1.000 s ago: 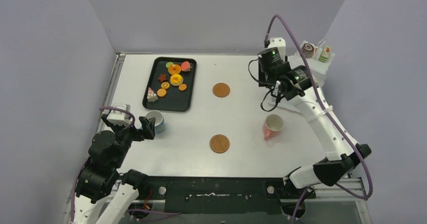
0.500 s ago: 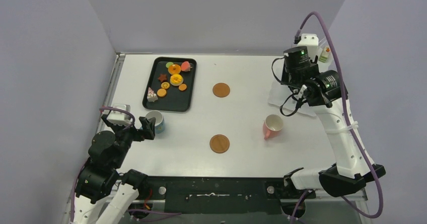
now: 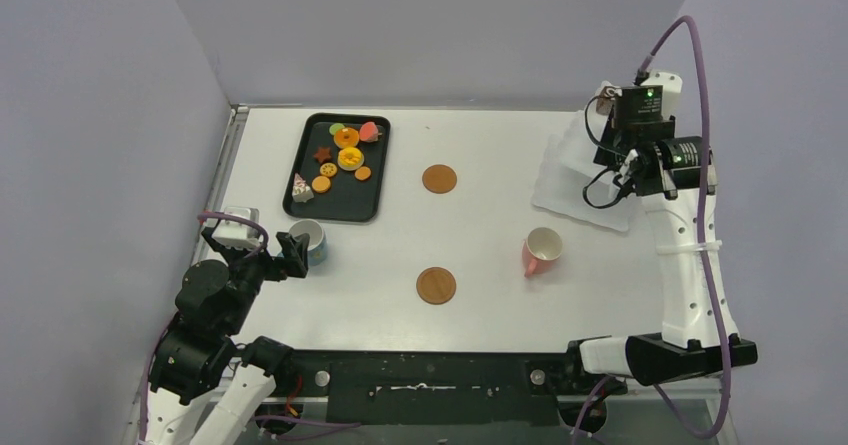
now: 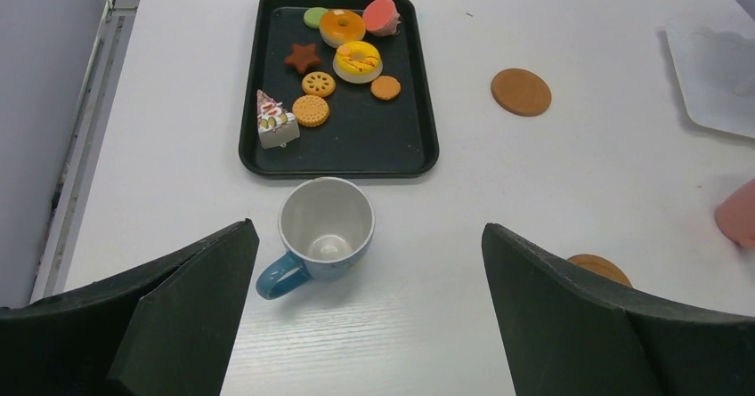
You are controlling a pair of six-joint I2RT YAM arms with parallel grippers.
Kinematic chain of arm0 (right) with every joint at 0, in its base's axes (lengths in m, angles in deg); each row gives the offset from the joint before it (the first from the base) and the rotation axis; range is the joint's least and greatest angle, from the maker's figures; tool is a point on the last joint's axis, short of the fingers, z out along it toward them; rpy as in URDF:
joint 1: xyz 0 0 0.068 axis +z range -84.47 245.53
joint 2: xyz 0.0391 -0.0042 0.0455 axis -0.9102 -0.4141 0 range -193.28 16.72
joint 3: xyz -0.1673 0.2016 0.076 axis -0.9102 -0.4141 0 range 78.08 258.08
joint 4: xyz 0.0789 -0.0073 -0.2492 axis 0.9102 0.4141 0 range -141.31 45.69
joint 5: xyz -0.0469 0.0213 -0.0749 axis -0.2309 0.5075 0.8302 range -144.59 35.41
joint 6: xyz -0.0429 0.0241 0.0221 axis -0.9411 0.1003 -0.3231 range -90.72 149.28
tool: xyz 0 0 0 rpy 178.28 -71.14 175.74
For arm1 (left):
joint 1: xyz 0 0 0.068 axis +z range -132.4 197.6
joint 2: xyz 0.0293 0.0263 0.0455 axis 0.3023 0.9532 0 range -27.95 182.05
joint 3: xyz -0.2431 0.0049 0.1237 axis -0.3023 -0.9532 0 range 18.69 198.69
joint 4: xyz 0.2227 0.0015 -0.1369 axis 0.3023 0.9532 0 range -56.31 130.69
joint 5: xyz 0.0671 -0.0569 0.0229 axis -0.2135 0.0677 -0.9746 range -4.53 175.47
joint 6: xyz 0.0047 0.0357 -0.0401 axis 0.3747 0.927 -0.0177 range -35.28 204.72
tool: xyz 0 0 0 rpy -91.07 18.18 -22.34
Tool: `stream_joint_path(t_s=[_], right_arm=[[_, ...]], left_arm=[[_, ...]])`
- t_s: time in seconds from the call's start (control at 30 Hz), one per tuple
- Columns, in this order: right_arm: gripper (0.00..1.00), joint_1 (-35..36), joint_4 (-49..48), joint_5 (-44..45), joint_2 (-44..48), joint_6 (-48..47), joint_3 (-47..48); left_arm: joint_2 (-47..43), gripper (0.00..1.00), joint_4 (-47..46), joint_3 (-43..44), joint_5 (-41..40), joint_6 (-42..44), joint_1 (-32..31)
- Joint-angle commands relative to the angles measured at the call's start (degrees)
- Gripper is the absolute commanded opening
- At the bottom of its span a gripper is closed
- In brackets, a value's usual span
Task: Serve the afternoon tea
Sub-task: Place the desert on the desert table.
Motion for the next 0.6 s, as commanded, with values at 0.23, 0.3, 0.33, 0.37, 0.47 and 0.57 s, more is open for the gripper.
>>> stream_joint_path(t_s=[0.23, 0.3, 0.33, 0.37, 0.47, 0.57], right_arm=[[0.36, -5.9, -7.1, -5.9, -1.0, -2.6, -1.6], [0.36, -6.4, -7.6, -6.2, -1.2, -2.5, -1.7], [0.37, -6.4, -8.0, -6.3, -1.4, -2.6, -2.0], [0.37, -6.5, -8.5, -6.6, -1.6, -2.8, -2.2], [0.38, -6.7, -9.3, -7.1, -2.3, -2.8, -2.3], [0.39, -6.8, -9.8, -7.3, -2.8, -2.2, -2.4]], left_arm=[[-0.1, 0.97, -3.3, 0.2, 0.3, 0.7, -0.1], [0.1, 0.97, -3.3, 0.2, 0.4, 0.7, -0.1], [0.2, 0.97, -3.3, 0.2, 0.4, 0.8, -0.2], [0.1, 0.97, -3.3, 0.2, 0.4, 0.8, -0.2], [0.0, 0.97, -3.3, 0.2, 0.3, 0.8, -0.2], [0.1, 0.97, -3.3, 0.2, 0.3, 0.8, -0.2]])
